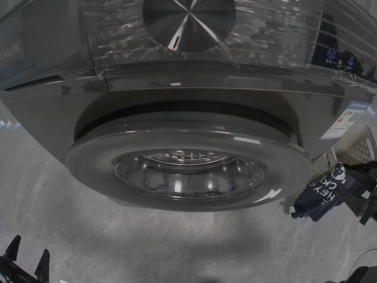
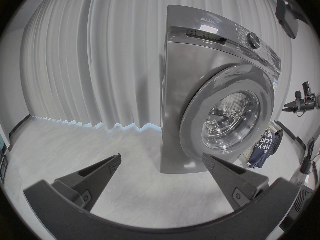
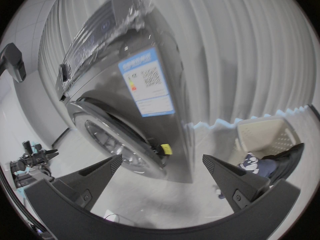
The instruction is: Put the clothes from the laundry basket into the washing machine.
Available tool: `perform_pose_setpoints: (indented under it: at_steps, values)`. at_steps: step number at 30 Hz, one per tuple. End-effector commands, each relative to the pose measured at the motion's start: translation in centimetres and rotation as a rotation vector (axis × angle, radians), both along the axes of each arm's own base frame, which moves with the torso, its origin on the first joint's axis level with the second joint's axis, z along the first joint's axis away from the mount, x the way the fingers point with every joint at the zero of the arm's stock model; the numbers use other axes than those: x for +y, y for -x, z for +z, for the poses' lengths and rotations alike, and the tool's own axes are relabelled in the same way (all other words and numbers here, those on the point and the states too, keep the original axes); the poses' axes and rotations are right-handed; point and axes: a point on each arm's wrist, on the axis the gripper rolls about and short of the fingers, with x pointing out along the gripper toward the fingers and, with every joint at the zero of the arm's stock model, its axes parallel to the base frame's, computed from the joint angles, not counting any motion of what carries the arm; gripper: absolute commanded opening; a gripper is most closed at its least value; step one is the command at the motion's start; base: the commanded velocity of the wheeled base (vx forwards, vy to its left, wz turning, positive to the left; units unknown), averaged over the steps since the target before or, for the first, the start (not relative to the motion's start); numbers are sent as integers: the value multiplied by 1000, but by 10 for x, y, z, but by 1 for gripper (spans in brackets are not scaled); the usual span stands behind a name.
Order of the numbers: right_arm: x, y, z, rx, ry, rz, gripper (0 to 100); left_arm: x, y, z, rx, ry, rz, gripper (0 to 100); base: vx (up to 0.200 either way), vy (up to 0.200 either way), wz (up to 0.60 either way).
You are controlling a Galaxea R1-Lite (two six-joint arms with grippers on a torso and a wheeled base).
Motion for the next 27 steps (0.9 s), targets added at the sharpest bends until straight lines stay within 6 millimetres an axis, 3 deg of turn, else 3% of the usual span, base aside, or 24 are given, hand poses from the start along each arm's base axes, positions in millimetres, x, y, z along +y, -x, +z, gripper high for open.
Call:
perform_pose_setpoints:
  at_steps: [1, 6, 18, 22, 27]
  values:
    - [37, -41, 4, 101, -50, 128, 100, 0, 0, -5, 3, 1, 0, 100, 0, 0, 0]
    - [50, -44, 7, 94, -104, 160, 100, 0, 0, -5, 3, -1, 0, 100, 0, 0, 0]
    - [73, -64, -3, 120, -23, 218, 100, 0, 0, -5, 3, -1, 1, 100, 0, 0, 0]
    - [75, -60, -11, 148, -7, 243, 100, 0, 0, -5, 3, -1, 0, 100, 0, 0, 0]
    - [62, -41, -27, 178, 2, 287, 100, 0, 0, -5, 3, -2, 0, 100, 0, 0, 0]
